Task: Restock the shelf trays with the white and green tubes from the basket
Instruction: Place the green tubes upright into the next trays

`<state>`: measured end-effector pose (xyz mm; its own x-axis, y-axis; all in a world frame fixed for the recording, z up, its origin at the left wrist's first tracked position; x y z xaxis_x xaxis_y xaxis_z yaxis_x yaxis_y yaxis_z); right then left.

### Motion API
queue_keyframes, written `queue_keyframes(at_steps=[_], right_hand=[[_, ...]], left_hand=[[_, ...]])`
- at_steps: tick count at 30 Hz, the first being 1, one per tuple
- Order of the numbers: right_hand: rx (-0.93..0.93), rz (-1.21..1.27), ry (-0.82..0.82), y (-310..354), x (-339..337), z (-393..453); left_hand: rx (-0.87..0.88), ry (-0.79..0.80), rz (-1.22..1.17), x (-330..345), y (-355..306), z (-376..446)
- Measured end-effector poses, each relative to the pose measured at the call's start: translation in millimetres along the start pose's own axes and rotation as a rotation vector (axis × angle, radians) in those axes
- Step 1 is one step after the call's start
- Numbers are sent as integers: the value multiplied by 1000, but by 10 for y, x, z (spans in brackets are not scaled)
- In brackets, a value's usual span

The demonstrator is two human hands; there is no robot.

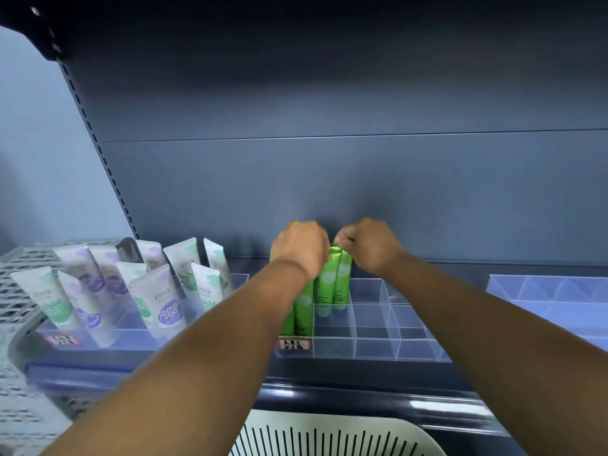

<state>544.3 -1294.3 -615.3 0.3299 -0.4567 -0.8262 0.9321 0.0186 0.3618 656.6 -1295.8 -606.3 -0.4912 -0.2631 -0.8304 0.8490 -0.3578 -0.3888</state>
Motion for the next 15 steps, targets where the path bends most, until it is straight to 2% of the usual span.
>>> queue_keyframes(at_steps=[8, 15], right_hand=[[32, -34, 34, -23, -32, -105], [-49, -147, 84, 169, -185, -517]], left_hand=[[-5, -36, -34, -61, 4, -23], [271, -70, 135, -336, -171, -272]])
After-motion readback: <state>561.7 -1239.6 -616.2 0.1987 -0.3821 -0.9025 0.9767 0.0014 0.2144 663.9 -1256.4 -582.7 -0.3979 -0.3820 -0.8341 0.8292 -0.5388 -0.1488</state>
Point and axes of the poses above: each hand's wrist, its own z-axis towards the middle knuckle, its own x-axis out of the palm, y = z × x, the point moved 10 cm from there along z, towards the middle knuckle, and after that the axes turned 15 degrees about -y, right-handed, at the moved point
